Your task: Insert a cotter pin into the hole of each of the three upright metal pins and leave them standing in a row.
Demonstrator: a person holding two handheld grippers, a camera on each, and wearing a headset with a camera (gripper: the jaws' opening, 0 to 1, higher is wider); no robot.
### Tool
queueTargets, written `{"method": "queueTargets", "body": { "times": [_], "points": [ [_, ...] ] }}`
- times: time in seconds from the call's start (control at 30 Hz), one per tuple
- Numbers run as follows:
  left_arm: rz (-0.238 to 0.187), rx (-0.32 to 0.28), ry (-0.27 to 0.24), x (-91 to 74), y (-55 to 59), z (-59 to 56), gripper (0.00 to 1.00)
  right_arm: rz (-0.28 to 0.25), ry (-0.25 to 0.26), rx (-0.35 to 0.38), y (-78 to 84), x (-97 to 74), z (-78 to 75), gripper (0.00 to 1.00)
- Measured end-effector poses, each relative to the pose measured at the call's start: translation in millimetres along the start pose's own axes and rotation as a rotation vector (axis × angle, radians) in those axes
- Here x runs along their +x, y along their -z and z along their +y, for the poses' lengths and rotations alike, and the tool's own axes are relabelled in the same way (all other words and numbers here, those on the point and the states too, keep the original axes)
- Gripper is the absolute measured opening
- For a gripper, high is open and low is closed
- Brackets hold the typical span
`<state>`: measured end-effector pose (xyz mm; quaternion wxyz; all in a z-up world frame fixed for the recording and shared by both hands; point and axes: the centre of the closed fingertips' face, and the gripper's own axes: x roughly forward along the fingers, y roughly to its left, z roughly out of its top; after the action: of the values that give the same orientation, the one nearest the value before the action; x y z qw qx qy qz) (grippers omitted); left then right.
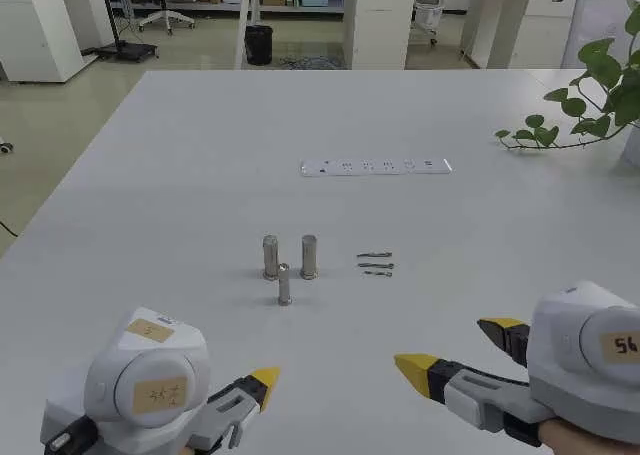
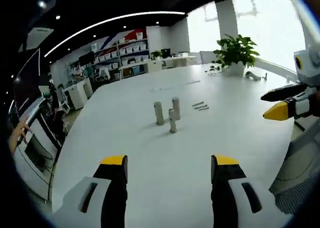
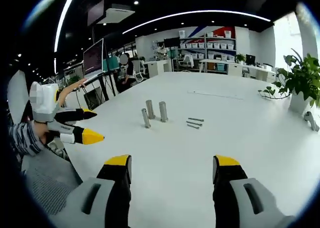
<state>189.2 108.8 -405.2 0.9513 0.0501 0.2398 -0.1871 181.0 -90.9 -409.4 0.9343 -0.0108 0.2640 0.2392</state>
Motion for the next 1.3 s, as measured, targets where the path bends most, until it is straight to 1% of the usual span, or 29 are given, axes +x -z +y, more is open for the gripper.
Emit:
{"method": "queueTargets", "body": {
  "times": [0.47, 0.8, 1.07, 1.3],
  "points": [
    [0.007, -0.006, 0.007, 1.2, 1.5, 0.6, 0.68, 0.01, -0.005, 0.0, 2.0, 0.2, 1.7, 0.66],
    [0.002, -0.004, 0.012, 1.6, -0.1, 1.0, 0.67, 0.016, -0.005, -0.001, 2.5, -0.5, 2.6, 0.65],
    [0.001, -0.001, 0.014, 2.5, 0.1, 1.7, 0.65, 0.006, -0.001, -0.002, -1.3, -1.3, 1.8, 0.65],
    [-0.001, 0.001, 0.019, 3.4, 0.6, 1.0, 0.64, 0.002, 0.003, 0.002, -1.3, -2.6, -0.4, 0.65]
  ]
}}
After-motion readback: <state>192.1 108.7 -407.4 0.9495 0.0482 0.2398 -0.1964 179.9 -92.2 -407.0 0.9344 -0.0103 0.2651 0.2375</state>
